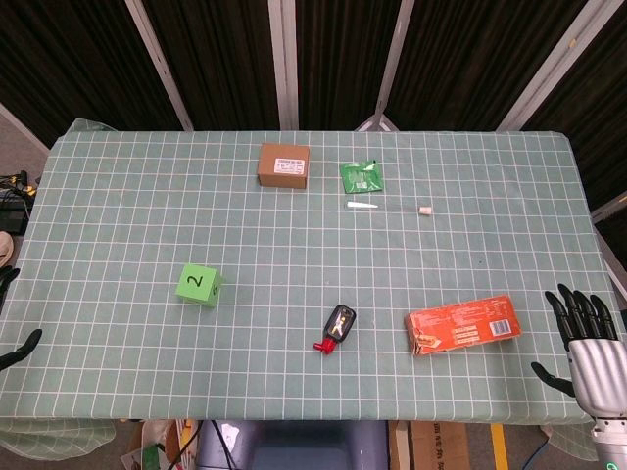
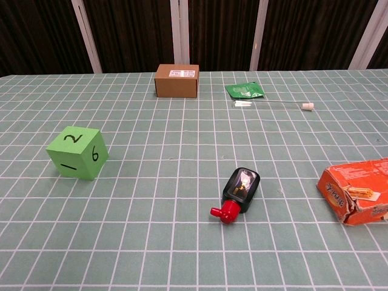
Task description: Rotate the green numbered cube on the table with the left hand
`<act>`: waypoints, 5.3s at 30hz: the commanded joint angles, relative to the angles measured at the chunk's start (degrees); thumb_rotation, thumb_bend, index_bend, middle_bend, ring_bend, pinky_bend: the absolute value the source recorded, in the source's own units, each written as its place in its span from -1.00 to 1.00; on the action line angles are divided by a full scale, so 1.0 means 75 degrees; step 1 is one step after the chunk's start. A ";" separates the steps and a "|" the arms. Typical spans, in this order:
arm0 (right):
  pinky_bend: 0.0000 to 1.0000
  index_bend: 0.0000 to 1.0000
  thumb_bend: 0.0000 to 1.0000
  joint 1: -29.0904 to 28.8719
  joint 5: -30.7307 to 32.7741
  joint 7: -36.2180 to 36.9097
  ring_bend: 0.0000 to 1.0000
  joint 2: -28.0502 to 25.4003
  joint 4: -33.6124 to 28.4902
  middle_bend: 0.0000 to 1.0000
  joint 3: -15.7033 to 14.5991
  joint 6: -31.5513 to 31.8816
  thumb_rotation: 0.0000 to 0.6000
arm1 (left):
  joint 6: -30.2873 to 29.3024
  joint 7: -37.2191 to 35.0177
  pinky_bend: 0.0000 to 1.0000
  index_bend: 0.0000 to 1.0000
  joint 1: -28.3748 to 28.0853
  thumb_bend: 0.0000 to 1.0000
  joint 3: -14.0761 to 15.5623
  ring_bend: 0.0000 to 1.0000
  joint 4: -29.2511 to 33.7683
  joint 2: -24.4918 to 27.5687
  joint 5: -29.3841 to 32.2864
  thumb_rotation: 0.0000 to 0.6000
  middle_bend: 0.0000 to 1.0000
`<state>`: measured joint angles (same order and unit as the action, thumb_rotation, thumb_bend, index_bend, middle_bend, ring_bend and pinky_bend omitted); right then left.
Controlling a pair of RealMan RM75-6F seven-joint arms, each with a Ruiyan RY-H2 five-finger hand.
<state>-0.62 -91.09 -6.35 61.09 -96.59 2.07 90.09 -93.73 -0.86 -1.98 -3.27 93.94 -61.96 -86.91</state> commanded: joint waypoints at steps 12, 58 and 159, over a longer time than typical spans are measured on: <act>-1.00 -0.87 -0.91 0.0019 -0.0015 -0.0086 -1.00 0.0024 -0.0026 -1.00 -0.0008 0.0020 1.00 | 0.0012 -0.0079 -1.00 -0.77 0.0045 -0.36 0.0000 -1.00 0.0082 0.0044 -0.0079 1.00 -0.82; -1.00 -0.87 -0.91 -0.0123 0.0451 -0.0455 -1.00 0.0076 -0.0132 -1.00 0.0014 -0.0507 1.00 | 0.6756 0.2716 0.00 -0.67 -0.3855 0.63 -0.0440 0.15 0.1700 0.1467 0.4984 1.00 0.61; -1.00 -0.87 -0.91 -0.0086 0.0893 0.0108 -1.00 -0.0151 -0.0128 -1.00 0.0274 -0.0425 1.00 | 0.3477 0.6039 0.00 -0.57 -0.6552 0.59 -0.0550 0.15 0.1542 -0.3902 0.7027 1.00 0.63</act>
<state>-1.25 -84.40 -5.54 59.95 -97.56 4.12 86.91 -67.63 44.38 -50.97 -7.19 105.93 -91.03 -34.39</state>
